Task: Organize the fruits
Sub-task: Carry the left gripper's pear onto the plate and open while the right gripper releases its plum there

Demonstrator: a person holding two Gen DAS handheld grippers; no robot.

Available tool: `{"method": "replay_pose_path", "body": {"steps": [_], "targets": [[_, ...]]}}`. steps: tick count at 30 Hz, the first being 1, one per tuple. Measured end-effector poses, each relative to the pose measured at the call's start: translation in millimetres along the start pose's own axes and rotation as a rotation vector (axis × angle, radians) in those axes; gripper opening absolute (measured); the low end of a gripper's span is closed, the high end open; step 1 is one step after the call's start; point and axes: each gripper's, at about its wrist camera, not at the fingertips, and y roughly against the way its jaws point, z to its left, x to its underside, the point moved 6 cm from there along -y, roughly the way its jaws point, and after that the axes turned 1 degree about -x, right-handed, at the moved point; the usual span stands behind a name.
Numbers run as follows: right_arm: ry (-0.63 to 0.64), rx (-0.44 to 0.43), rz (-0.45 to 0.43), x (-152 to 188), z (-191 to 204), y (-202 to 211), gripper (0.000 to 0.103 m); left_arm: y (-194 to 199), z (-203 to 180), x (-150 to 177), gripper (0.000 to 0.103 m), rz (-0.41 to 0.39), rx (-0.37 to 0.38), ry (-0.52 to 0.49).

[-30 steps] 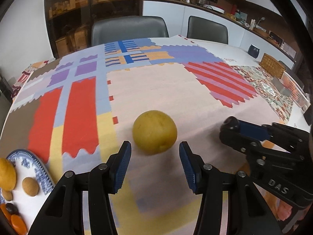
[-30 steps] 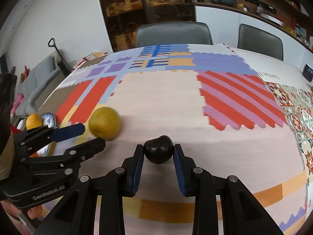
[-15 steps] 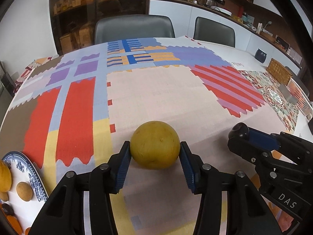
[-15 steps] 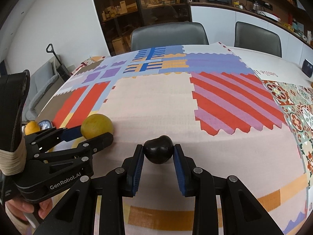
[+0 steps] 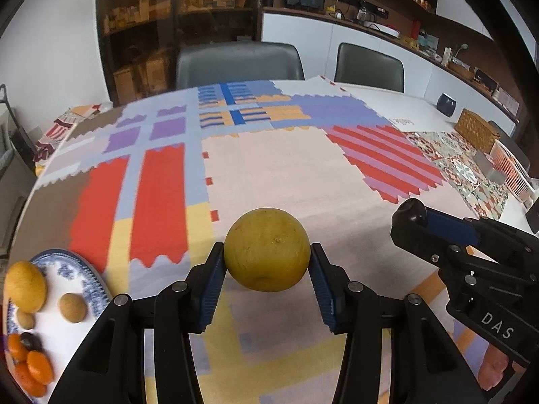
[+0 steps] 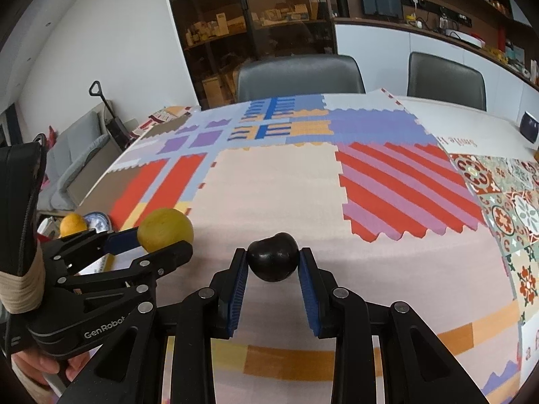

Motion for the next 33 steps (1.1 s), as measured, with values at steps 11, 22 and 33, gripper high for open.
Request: {"method": "replay_pose_path", "body": {"steps": [11,22,33], "targets": [[0.053,-0.042,-0.066,-9.3,35.7,37.5,0.032,62.1,20.3,2.1,0.048,-0.085,-0.049,0.031],[0.122,-0.110,-0.102,-10.9,90.8,61.2,0.032,113.2,56.4,19.1,0.048,-0.132,-0.112,0.084],[0.195,-0.178,-0.090,-5.6,154.4,62.6,0.032,145.5,107.7,42.2,0.048,-0.151,-0.172,0.142]]}}
